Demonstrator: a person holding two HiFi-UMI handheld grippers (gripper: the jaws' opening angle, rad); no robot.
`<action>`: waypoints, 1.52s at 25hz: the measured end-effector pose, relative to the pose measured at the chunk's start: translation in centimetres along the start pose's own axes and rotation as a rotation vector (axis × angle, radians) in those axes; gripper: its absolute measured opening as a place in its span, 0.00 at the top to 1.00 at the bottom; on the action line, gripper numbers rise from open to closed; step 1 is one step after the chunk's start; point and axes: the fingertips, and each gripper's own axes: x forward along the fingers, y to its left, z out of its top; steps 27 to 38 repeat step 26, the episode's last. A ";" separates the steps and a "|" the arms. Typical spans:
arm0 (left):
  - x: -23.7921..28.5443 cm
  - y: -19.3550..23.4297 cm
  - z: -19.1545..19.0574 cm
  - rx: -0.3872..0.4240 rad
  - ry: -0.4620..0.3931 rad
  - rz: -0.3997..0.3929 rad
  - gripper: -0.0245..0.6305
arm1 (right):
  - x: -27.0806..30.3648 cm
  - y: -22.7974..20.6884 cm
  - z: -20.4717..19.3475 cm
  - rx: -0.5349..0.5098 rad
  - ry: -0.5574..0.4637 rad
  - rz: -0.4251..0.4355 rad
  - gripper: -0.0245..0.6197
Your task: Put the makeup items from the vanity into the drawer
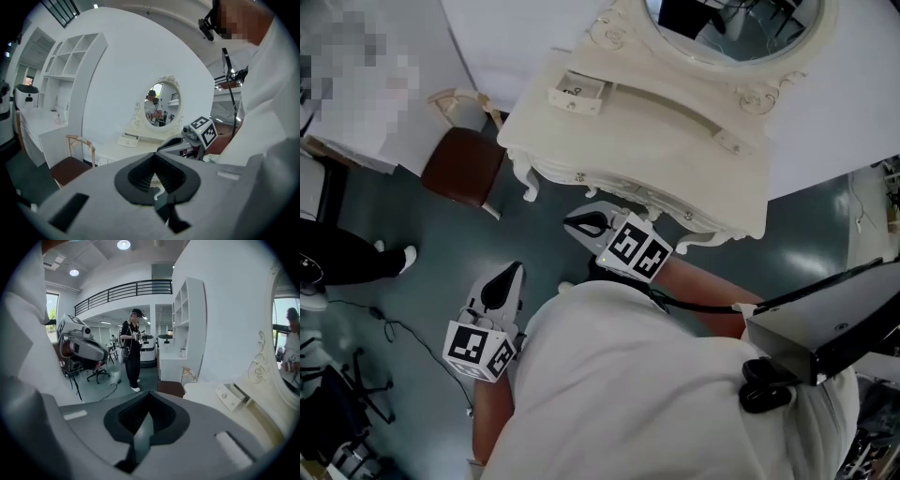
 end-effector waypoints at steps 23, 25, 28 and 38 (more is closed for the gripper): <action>5.2 0.3 1.8 0.001 0.034 -0.025 0.96 | -0.5 -5.0 -0.9 0.024 -0.001 -0.003 0.96; 6.1 0.6 2.3 -0.001 0.038 -0.024 0.96 | -0.4 -6.0 -0.9 0.026 -0.001 0.000 0.96; 6.6 0.7 2.5 -0.001 0.040 -0.024 0.96 | -0.4 -6.5 -0.8 0.028 -0.001 0.001 0.96; 6.6 0.7 2.5 -0.001 0.040 -0.024 0.96 | -0.4 -6.5 -0.8 0.028 -0.001 0.001 0.96</action>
